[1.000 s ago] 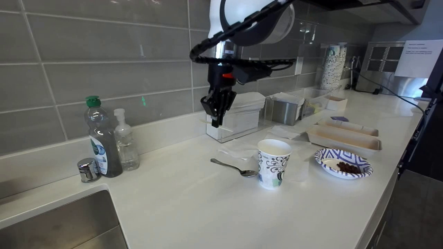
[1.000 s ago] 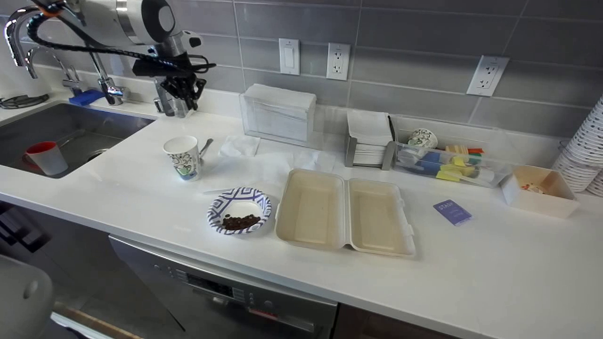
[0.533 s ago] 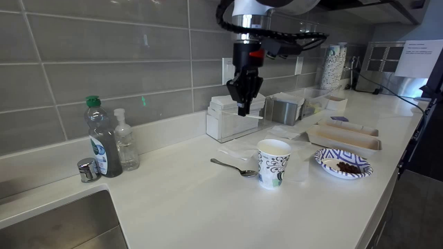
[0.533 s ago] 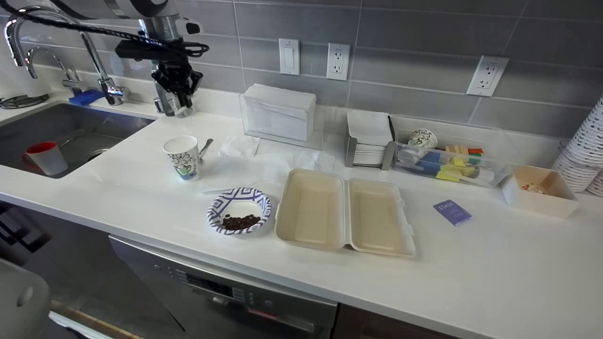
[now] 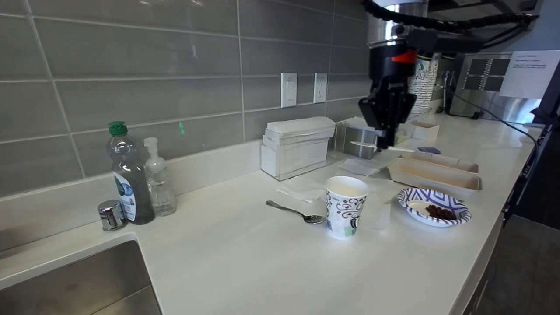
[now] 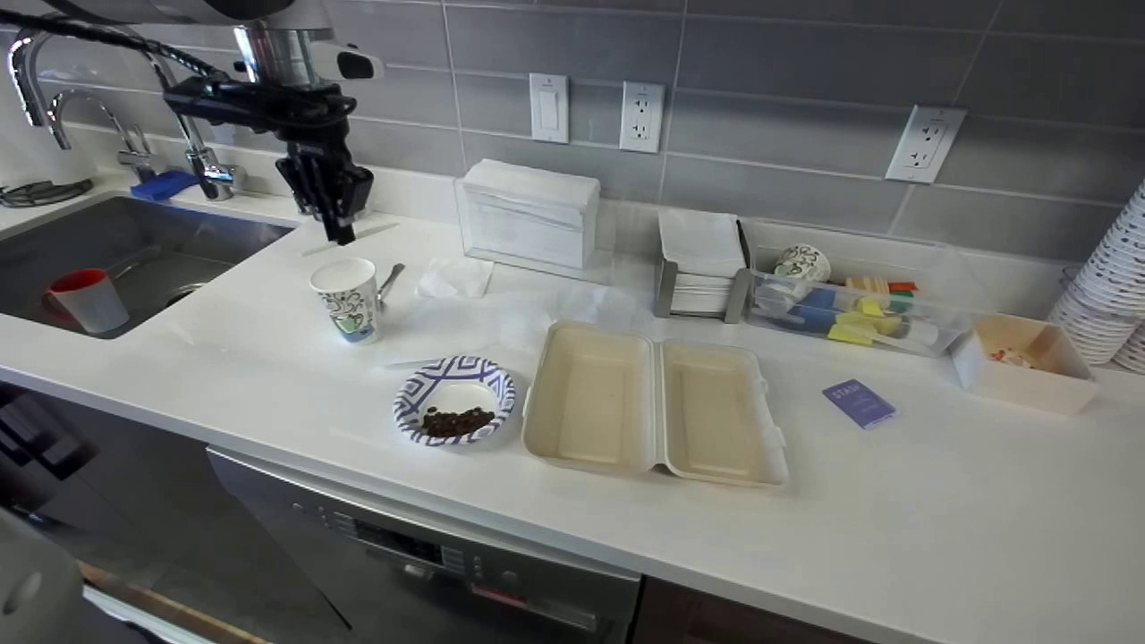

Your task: Put the knife into the bowl

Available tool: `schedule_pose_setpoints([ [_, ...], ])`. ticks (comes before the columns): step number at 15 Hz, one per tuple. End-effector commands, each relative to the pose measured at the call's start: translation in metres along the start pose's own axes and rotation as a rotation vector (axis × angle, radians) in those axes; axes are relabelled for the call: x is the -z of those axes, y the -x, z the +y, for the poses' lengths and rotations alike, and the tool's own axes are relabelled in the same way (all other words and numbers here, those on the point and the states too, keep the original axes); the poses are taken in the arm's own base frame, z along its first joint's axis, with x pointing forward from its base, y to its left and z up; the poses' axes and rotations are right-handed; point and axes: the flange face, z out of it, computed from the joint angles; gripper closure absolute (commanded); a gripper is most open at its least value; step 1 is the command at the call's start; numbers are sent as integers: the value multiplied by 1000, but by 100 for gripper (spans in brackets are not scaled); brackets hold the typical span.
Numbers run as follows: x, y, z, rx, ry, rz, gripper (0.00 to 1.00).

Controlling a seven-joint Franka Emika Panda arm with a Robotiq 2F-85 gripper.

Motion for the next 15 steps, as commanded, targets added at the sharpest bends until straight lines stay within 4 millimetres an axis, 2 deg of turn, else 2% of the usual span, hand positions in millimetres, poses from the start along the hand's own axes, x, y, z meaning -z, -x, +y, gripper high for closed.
schedule_pose_setpoints([
  [1, -37, 46, 58, -197, 31, -36, 97],
  [4, -82, 65, 114, -350, 73, -59, 97],
  [5, -58, 46, 89, -263, 56, -79, 88],
  [6, -71, 52, 105, -300, 61, -84, 88],
  [8, -84, 58, 117, -330, 60, -88, 88],
  [10, -83, 59, 116, -335, 62, -85, 88],
  [11, -82, 59, 115, -337, 62, -83, 97],
  [15, -97, 53, 110, -441, 55, -132, 97],
])
